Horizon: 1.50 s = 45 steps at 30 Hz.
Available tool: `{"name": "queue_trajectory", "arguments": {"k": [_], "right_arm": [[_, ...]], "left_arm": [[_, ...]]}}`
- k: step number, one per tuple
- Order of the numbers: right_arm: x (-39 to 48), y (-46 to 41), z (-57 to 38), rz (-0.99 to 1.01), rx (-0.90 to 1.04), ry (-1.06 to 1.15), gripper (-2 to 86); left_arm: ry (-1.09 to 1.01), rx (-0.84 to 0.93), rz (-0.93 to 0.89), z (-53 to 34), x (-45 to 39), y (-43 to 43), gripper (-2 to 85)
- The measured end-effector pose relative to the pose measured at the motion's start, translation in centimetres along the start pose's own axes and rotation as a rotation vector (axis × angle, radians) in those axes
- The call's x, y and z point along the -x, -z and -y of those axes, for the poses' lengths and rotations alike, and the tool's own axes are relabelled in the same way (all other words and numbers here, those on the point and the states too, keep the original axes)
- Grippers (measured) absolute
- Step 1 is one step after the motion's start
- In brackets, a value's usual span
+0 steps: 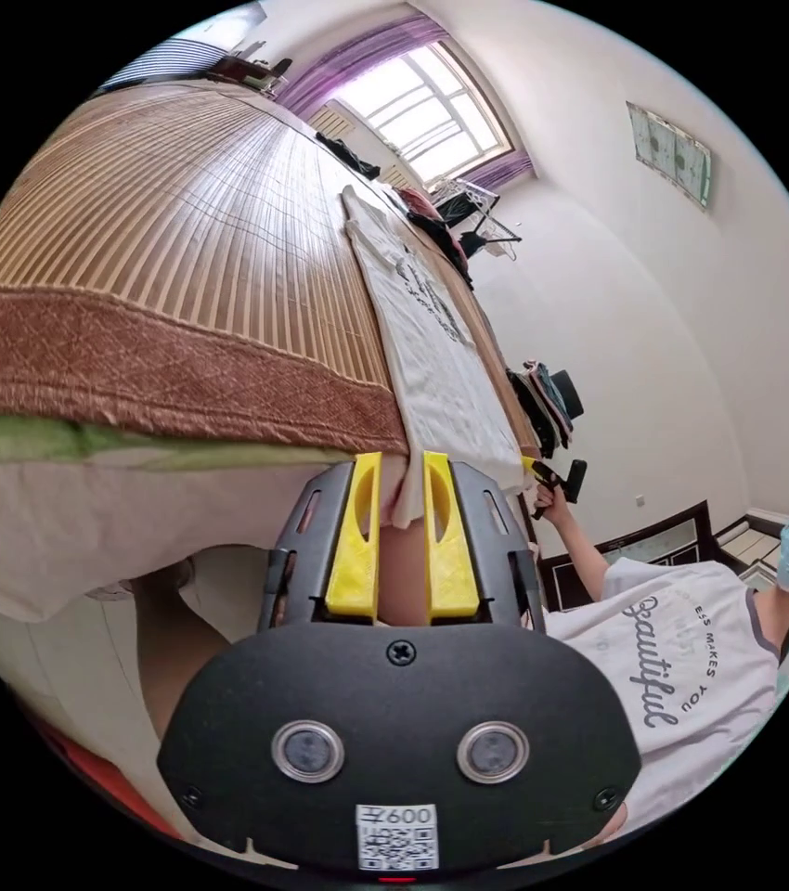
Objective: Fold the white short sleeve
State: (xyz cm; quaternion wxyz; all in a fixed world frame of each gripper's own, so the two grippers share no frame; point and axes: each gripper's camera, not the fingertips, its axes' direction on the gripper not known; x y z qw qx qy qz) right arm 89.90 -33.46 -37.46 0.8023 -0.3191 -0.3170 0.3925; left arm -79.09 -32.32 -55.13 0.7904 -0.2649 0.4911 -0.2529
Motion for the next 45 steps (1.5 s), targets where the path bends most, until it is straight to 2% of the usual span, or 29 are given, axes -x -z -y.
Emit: {"name": "queue_trajectory", "arguments": {"k": [2, 5, 15, 25, 34, 37, 45], "right_arm": [[0.1, 2.1, 0.3, 0.01, 0.016, -0.054, 6.8], [0.2, 2.7, 1.0, 0.034, 0.094, -0.067, 9.2], [1.5, 3.1, 3.6, 0.164, 0.185, -0.078, 8.1], [3.3, 3.4, 4.6, 0.266, 0.198, -0.162, 6.1], [6.6, 3.6, 4.5, 0.291, 0.242, -0.162, 5.3], [7.0, 3.5, 4.1, 0.309, 0.239, -0.19, 3.5], [9.9, 4.7, 0.9, 0.284, 0.157, -0.169, -0.5]], "left_arm": [[-0.037, 0.052, -0.018, -1.1, -2.8, -0.7, 7.7], [-0.096, 0.147, -0.026, -1.7, -6.2, -2.4, 7.1], [-0.256, 0.192, 0.167, -4.7, -15.7, -2.7, 7.2], [-0.131, 0.16, -0.091, -7.2, -18.0, -6.1, 6.1], [-0.096, 0.122, -0.149, -9.6, -21.7, -7.8, 3.7], [-0.121, 0.131, -0.119, -10.3, -23.5, -8.6, 2.7], [-0.115, 0.099, -0.119, -12.2, -27.3, -10.3, 2.1]]}}
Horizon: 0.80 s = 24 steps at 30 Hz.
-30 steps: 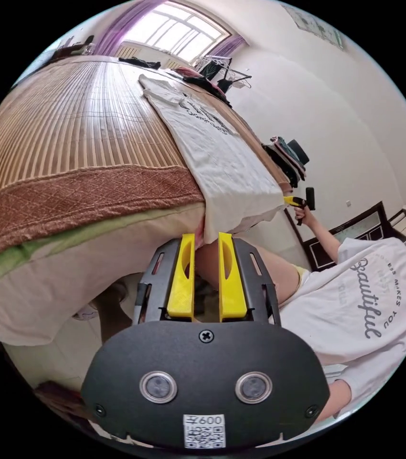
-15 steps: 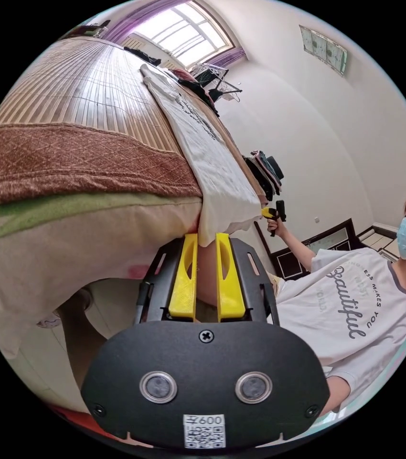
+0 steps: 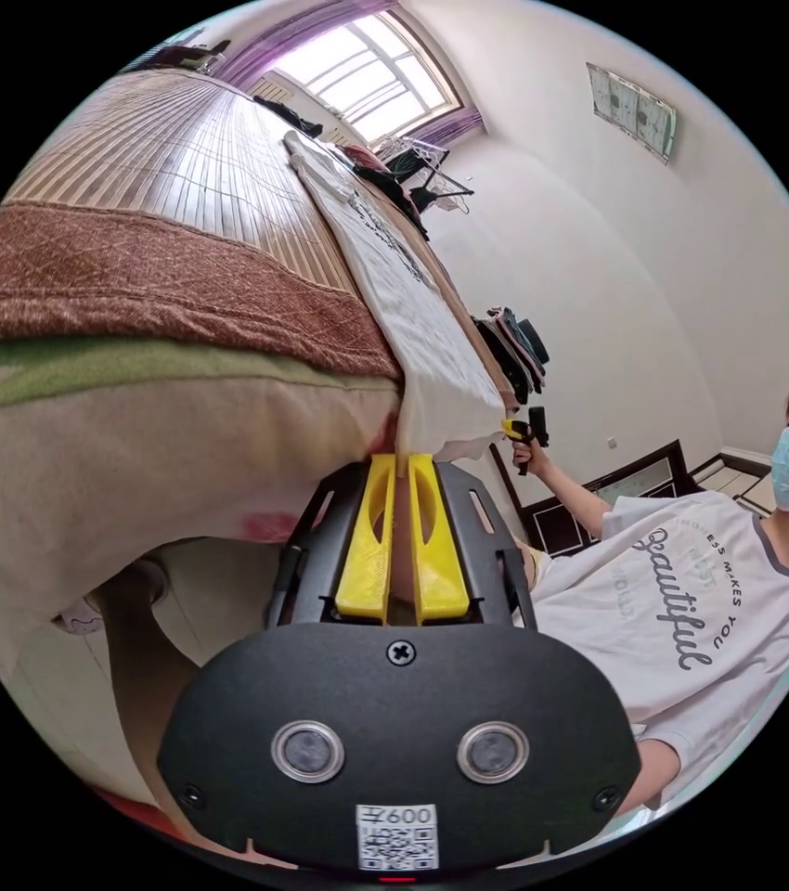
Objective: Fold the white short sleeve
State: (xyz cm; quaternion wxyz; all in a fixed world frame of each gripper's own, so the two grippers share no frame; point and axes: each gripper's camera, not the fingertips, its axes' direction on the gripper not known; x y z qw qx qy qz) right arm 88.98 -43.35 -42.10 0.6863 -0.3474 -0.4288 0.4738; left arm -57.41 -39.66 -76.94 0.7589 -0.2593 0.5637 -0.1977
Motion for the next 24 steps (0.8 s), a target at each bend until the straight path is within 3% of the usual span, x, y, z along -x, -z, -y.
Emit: {"name": "queue_trajectory", "arguments": {"k": [9, 18, 24], "right_arm": [[4.2, -0.4, -3.8, -0.023, -0.038, 0.046, -0.9], [8.3, 2.4, -8.9, 0.084, -0.173, 0.048, -0.9], [11.1, 4.4, -12.7, 0.269, -0.27, 0.056, -0.9]], "left_arm": [[0.006, -0.081, -0.098, -2.5, -3.9, -0.6, 1.8], [-0.021, -0.153, -0.158, -5.2, -8.6, -1.5, 1.7], [-0.039, -0.235, -0.257, -7.7, -13.4, -1.0, 1.9]]}}
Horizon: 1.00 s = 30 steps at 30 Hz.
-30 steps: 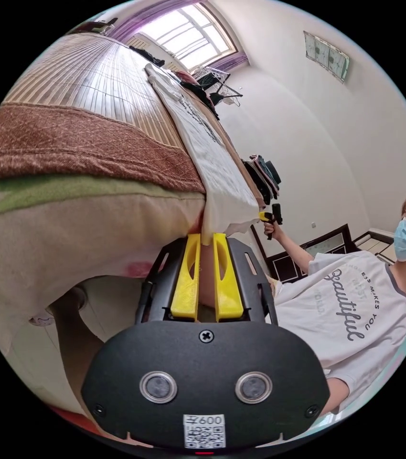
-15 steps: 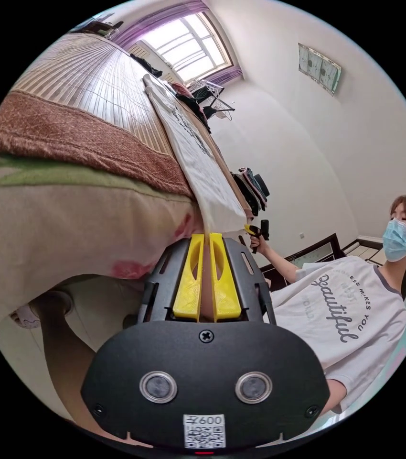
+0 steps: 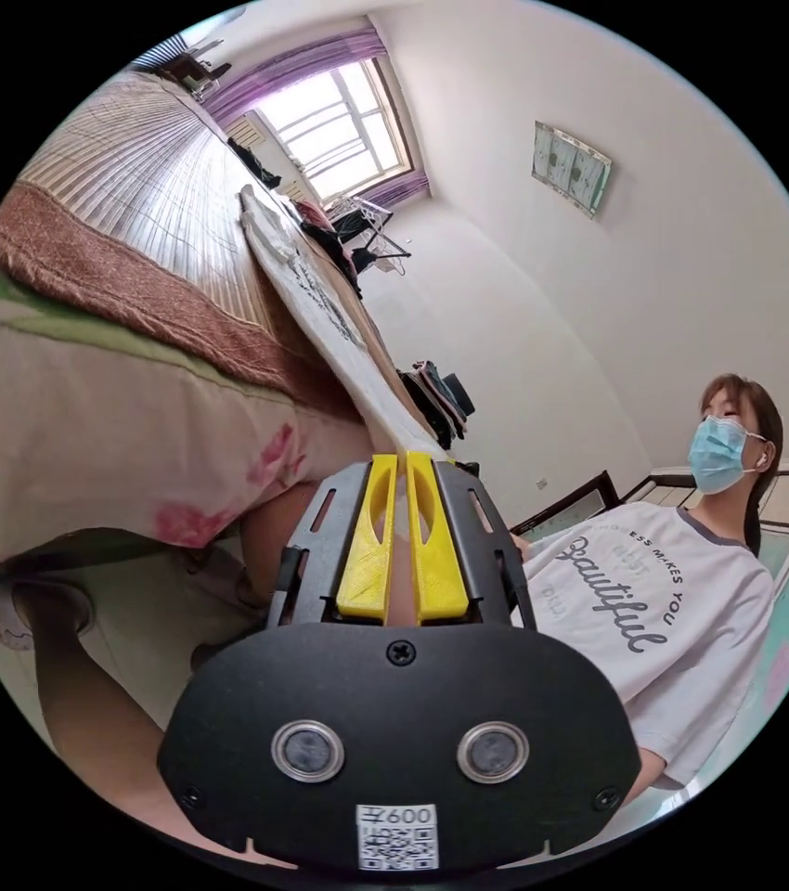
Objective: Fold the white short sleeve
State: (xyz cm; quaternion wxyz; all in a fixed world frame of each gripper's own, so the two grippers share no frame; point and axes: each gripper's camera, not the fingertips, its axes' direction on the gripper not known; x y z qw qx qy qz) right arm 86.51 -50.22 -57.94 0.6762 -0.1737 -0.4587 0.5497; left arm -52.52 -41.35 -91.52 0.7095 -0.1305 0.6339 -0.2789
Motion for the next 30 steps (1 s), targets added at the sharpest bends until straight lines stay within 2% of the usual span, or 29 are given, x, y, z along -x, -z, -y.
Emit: {"name": "queue_trajectory", "arguments": {"k": [8, 15, 21, 30], "right_arm": [[7.4, 2.2, -3.6, 0.291, -0.128, 0.134, -0.9], [12.3, 2.8, -4.0, 0.413, -0.274, 0.238, -0.8], [15.6, -0.9, 0.8, 0.399, -0.354, 0.322, -0.9], [13.8, -11.7, 17.0, 0.102, -0.341, 0.239, -0.8]], "left_arm": [[-0.133, -0.118, -0.035, -2.8, -11.8, 1.2, 1.9], [-0.265, -0.266, -0.083, -2.7, -19.5, 3.2, 1.6], [-0.394, -0.305, -0.07, 7.1, -21.7, 2.1, 1.6], [-0.279, -0.332, -0.015, 31.4, -11.2, -3.1, 1.7]]}}
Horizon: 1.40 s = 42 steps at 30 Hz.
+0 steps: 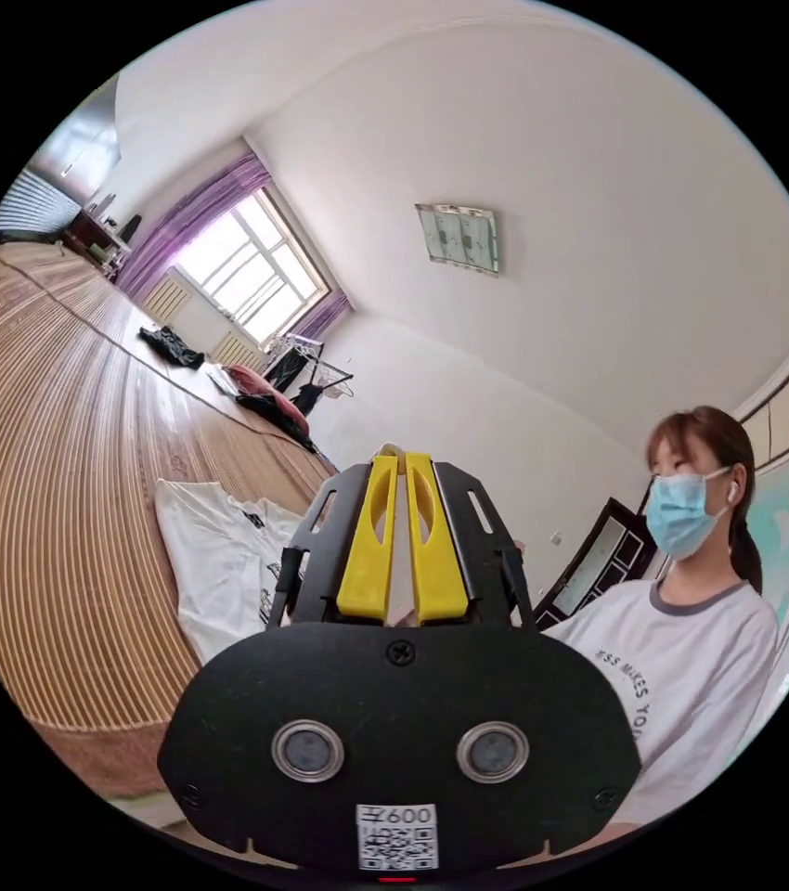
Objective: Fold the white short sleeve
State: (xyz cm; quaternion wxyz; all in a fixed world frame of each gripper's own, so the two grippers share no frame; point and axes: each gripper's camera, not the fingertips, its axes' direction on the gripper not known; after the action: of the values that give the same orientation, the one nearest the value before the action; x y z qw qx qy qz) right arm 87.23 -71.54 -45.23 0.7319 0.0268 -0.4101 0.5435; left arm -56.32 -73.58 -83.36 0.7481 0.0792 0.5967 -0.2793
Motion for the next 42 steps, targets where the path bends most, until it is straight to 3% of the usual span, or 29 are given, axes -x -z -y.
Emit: {"name": "queue_trajectory", "arguments": {"k": [5, 14, 25, 29, 42], "right_arm": [[-7.3, -10.1, 4.8, -0.219, 0.088, -0.072, -0.8], [-20.4, -20.5, 6.4, -0.431, 0.209, -0.276, -0.8], [-25.5, -23.9, 10.0, -0.254, 0.185, -0.23, -0.8], [-29.1, -24.6, 10.8, -0.209, 0.131, -0.319, -0.8], [-37.2, -28.5, 13.0, -0.336, 0.24, -0.386, -0.8]], "left_arm": [[0.143, 0.041, 0.032, 8.1, 14.1, -6.5, 1.7], [0.42, 0.09, 0.11, 12.7, 35.6, -12.0, 1.7], [0.468, 0.002, 0.003, 19.9, 48.0, -10.5, 1.6], [0.554, -0.013, -0.042, 22.0, 53.8, -11.6, 1.6], [0.573, 0.055, 0.131, 24.6, 68.4, -11.1, 1.8]]}}
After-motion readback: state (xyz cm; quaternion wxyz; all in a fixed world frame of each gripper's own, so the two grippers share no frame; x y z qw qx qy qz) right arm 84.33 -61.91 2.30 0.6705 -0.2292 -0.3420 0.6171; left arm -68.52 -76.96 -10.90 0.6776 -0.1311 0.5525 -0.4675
